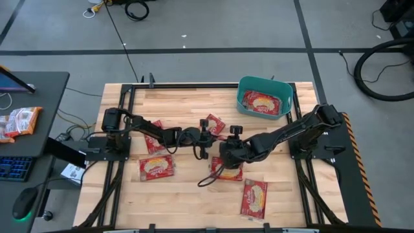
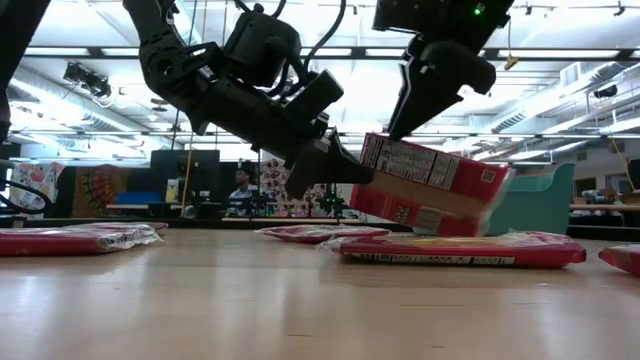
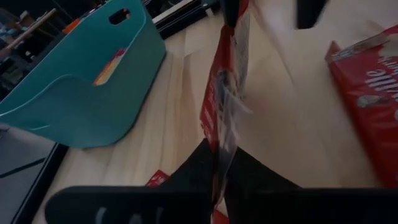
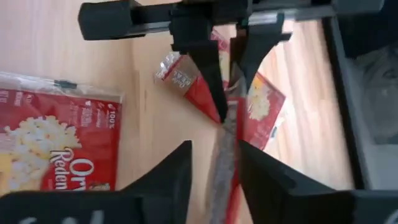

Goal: Sort popcorn bags into baskets
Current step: Put the popcorn bag into the blue bin

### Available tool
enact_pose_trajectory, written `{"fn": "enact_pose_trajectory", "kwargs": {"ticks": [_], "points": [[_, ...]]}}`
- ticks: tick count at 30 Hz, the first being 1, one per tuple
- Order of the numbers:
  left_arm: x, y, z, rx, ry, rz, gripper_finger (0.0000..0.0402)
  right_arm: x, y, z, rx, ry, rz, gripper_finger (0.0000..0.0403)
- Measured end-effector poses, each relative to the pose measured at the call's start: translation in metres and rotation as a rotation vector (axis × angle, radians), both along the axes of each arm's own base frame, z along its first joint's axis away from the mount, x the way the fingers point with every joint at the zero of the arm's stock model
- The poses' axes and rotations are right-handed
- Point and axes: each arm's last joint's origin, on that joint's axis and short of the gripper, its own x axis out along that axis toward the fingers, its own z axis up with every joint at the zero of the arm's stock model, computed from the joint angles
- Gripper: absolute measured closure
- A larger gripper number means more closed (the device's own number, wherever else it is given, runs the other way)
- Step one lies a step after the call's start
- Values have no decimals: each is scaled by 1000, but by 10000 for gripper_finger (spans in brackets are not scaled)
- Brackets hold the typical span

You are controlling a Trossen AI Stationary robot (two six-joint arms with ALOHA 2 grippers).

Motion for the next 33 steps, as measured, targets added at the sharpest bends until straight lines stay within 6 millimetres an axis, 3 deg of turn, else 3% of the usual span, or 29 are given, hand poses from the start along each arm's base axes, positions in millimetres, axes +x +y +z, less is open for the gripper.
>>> {"fn": "enact_pose_trajectory", "kwargs": {"ticks": [6, 13, 17, 24, 27, 33], "points": [[0, 0, 0, -11, -6, 26, 377, -11, -6, -9, 18, 64, -90, 232], [0, 0, 1, -45, -28, 24, 377, -17, -17, -33, 25, 91, -103, 237], [1, 0, 4, -64, -59, 29, 377, -20, -23, -41, 20, 103, -117, 273], [2, -1, 5, -65, -71, 23, 376, -22, -27, -45, 20, 129, -113, 380], [2, -5, 5, -50, -69, 12, 355, -21, -27, -44, 15, 141, -98, 382], [-2, -7, 12, 37, -35, 58, 266, -34, -29, -40, -3, 232, -109, 364]]}}
